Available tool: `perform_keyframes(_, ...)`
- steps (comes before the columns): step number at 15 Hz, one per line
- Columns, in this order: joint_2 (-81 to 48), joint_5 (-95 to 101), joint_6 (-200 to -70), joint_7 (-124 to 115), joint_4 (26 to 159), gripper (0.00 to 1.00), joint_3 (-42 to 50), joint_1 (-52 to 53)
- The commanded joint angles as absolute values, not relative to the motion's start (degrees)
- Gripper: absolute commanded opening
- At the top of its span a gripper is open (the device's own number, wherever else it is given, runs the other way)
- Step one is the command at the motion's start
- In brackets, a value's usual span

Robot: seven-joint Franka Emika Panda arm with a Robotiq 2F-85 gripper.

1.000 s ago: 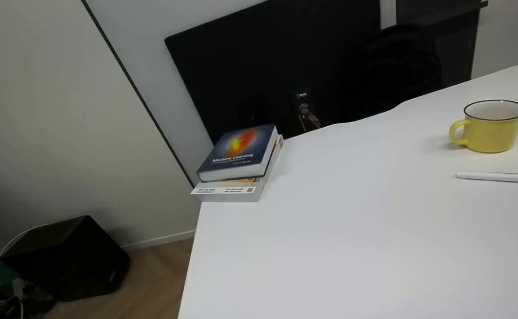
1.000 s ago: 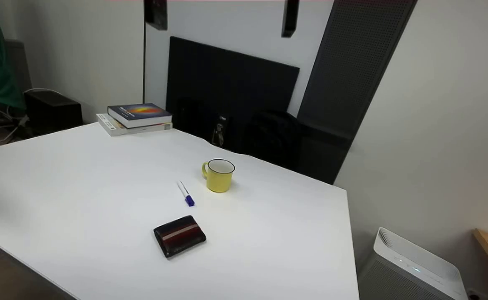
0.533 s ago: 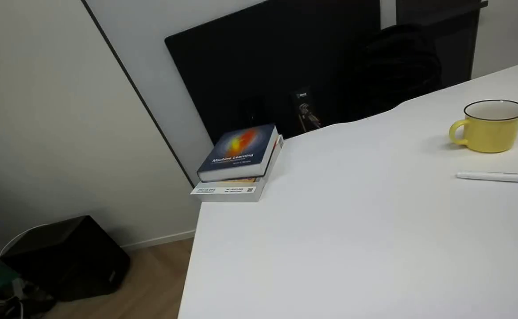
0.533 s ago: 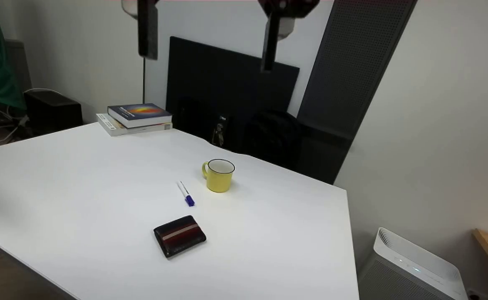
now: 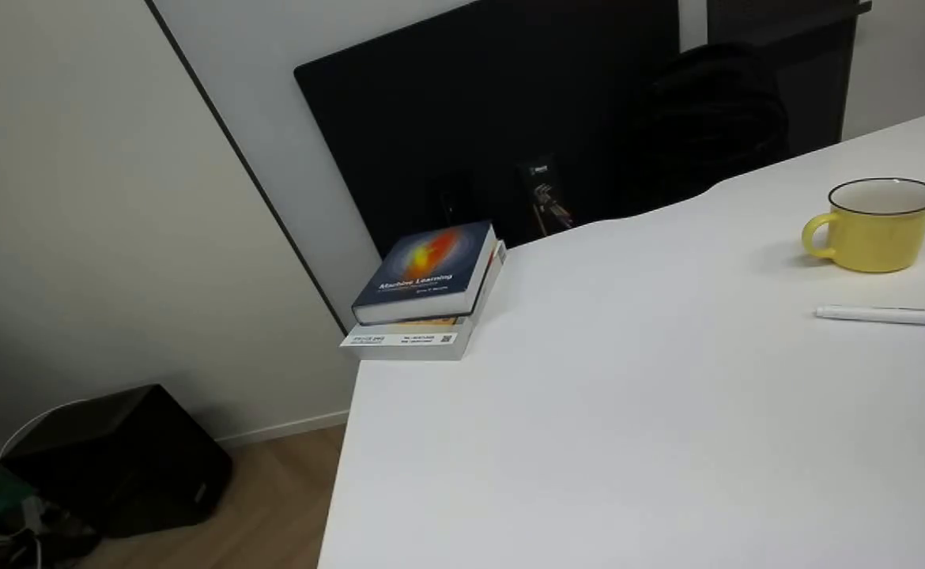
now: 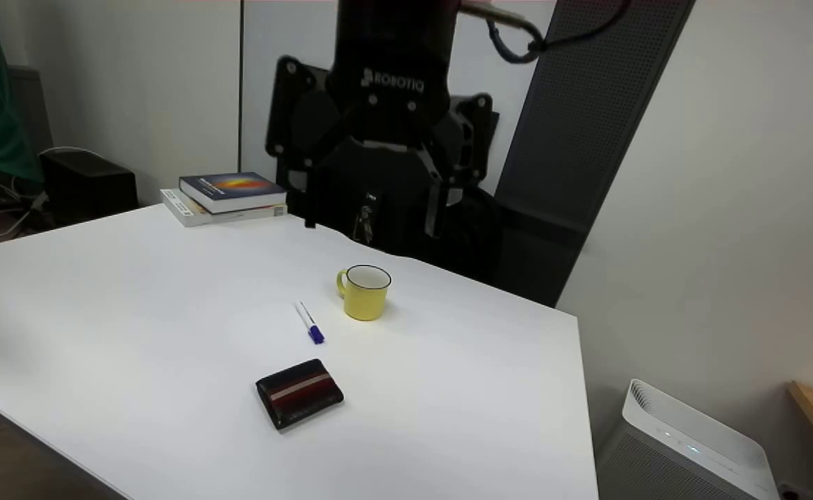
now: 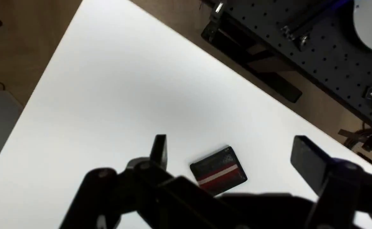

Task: Put the marker in the cup

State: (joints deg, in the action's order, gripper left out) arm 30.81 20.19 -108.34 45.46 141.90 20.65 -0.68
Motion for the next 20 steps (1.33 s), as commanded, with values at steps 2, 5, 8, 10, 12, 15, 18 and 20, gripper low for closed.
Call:
perform_keyframes(2,23.1,14.5,-118.4,48.6,140.7,1.00,19.6,-1.1)
perform_keyframes(5,20.3,8.0,-121.5,52.6,140.2,1.00,19.0,-0.6)
perform_keyframes(8,18.2,4.0,-123.4,56.0,139.9,1.00,17.3,-0.5)
perform_keyframes(10,19.3,4.7,-123.3,55.5,141.5,1.00,16.1,-2.2)
perform_keyframes(12,18.8,4.6,-123.4,55.6,141.6,1.00,15.3,-2.4)
perform_keyframes(15,18.8,4.7,-123.4,55.5,141.7,1.00,15.4,-2.8)
perform_keyframes(18,18.8,4.7,-123.4,55.5,141.7,1.00,15.4,-2.9)
perform_keyframes(20,18.8,4.7,-123.4,55.5,141.7,1.00,15.4,-2.9)
